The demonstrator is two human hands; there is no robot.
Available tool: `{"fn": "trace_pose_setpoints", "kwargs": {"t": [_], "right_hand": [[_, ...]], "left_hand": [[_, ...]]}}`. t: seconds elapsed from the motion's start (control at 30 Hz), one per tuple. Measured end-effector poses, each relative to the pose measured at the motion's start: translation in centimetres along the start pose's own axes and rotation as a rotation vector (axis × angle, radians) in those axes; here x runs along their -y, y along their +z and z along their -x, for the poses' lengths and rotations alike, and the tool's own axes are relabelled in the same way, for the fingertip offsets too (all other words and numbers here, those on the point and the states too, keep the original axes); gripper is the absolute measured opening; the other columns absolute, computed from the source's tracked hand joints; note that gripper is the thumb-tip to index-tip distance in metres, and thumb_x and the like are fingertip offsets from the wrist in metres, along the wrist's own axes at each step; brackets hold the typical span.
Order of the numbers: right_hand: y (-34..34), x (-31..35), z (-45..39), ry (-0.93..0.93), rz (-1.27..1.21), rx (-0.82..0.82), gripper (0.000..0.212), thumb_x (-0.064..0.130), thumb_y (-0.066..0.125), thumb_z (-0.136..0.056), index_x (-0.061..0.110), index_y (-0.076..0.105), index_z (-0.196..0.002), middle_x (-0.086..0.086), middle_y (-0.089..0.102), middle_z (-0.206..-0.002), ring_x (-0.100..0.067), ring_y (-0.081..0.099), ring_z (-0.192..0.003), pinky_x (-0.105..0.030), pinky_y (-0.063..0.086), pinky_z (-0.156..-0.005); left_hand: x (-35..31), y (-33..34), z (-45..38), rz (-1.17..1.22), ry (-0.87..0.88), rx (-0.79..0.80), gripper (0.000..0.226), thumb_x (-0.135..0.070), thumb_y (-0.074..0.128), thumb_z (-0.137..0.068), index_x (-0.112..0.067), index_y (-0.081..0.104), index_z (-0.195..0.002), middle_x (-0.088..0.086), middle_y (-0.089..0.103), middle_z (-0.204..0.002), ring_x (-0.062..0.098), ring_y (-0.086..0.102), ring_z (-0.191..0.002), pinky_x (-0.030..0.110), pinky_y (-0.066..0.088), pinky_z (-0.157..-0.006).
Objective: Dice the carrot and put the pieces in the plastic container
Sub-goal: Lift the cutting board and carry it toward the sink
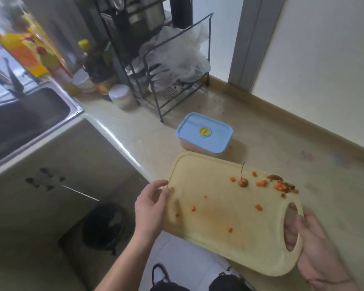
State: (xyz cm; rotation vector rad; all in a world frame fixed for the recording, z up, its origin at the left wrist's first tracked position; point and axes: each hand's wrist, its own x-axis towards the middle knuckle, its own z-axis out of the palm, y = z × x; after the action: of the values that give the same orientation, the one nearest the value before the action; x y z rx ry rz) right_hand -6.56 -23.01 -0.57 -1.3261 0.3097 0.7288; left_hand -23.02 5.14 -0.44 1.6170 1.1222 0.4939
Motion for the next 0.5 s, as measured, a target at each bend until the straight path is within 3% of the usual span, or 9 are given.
{"fn": "trace_pose_setpoints", "kwargs": {"t": [0.13,0.23,0.3,0.43,0.5], "right_hand": [[4.6,-2.2,0.9,0.018,0.061,0.054,0.029,0.022,0.039,-0.102,0.025,0.056,-0.127,-0.021,0.070,-0.110,-0.032,0.073,-0.086,-0.041,0.058,-0.066],[8.5,-4.3,1.4,0.032,0.073,0.118,0.029,0.020,0.038,-0.103,0.020,0.055,-0.127,-0.019,0.072,-0.106,-0.032,0.073,-0.085,-0.042,0.061,-0.063],[11.2,-5.6,1.8,0.052,0.081,0.163,0.032,0.020,0.038,-0.102,0.019,0.053,-0.131,-0.022,0.069,-0.112,-0.037,0.071,-0.093,-0.045,0.061,-0.070],[16.3,-8.2,2.3,0.086,0.114,0.242,0.029,0.020,0.040,-0.102,0.022,0.054,-0.127,-0.022,0.070,-0.110,-0.037,0.071,-0.092,-0.050,0.056,-0.076],[18.8,-9.8,2.6,0.106,0.130,0.296,0.027,0.021,0.041,-0.101,0.024,0.056,-0.123,-0.021,0.071,-0.109,-0.037,0.071,-0.090,-0.047,0.058,-0.074]], "left_hand": [[2.2,-5.3,-0.4,0.017,0.031,-0.058,0.018,-0.015,0.065,-0.097,-0.029,0.072,-0.107,-0.011,0.072,-0.107,-0.004,0.064,-0.097,0.022,0.051,-0.089],[4.0,-9.3,-0.5,0.025,0.032,-0.132,0.024,-0.013,0.066,-0.096,-0.036,0.068,-0.101,-0.011,0.070,-0.108,-0.005,0.062,-0.099,0.018,0.049,-0.089],[5.4,-12.0,-0.4,0.038,0.025,-0.181,0.028,-0.013,0.066,-0.096,-0.040,0.066,-0.099,-0.013,0.069,-0.110,-0.005,0.061,-0.101,0.017,0.050,-0.090],[8.5,-17.0,-0.3,0.017,0.043,-0.308,0.020,-0.017,0.068,-0.096,-0.036,0.069,-0.102,-0.018,0.067,-0.116,-0.002,0.060,-0.112,0.033,0.049,-0.104],[10.2,-19.3,-0.1,0.008,0.043,-0.381,0.014,-0.032,0.067,-0.092,-0.040,0.069,-0.103,-0.019,0.066,-0.121,0.001,0.058,-0.119,0.038,0.047,-0.108]]}}
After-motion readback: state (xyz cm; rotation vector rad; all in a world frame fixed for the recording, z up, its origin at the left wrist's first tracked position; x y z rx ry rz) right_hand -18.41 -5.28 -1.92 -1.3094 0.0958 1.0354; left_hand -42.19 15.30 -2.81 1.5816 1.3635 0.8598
